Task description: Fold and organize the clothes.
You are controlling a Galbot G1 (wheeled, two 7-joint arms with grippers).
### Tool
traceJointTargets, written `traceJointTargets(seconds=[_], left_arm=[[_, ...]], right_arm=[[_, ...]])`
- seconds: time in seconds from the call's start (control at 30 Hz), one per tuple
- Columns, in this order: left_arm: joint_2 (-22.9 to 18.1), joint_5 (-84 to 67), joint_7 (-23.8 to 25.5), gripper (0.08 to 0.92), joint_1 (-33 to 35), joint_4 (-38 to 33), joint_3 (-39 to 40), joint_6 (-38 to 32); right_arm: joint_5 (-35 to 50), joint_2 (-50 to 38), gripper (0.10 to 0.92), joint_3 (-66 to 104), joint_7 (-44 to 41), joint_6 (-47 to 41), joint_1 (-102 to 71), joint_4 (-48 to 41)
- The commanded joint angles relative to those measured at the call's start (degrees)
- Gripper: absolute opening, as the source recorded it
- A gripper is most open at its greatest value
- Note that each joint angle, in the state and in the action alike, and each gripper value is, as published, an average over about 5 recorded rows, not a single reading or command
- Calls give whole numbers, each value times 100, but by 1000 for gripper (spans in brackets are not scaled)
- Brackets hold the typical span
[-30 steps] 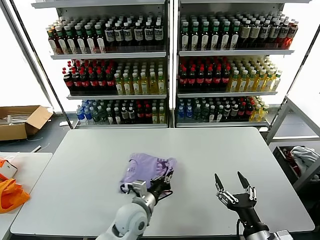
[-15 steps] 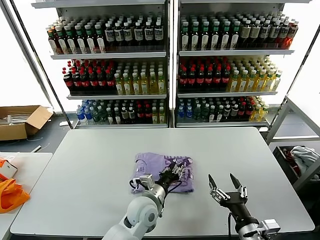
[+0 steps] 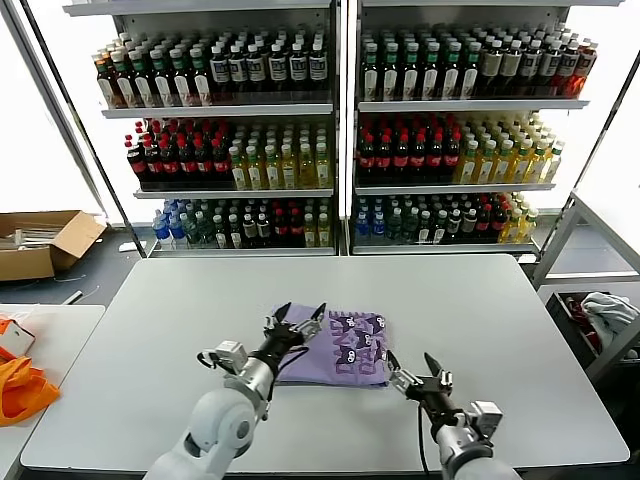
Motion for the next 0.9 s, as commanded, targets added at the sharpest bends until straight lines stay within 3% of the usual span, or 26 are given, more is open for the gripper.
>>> traceJointTargets(seconds=[0.03,0.77,0.9], left_arm=[[481,375,467,821,415,-330,-959,-114],[490,84,331,822,391,-327,-1162,-66],[500,41,317,823,401,-344,-1185,-41]], right_arm=[[236,196,797,-887,602,-651,992,-968],[208,-728,176,74,170,-837,424,-61],[190,-942,119,363,71,-967,384,1]])
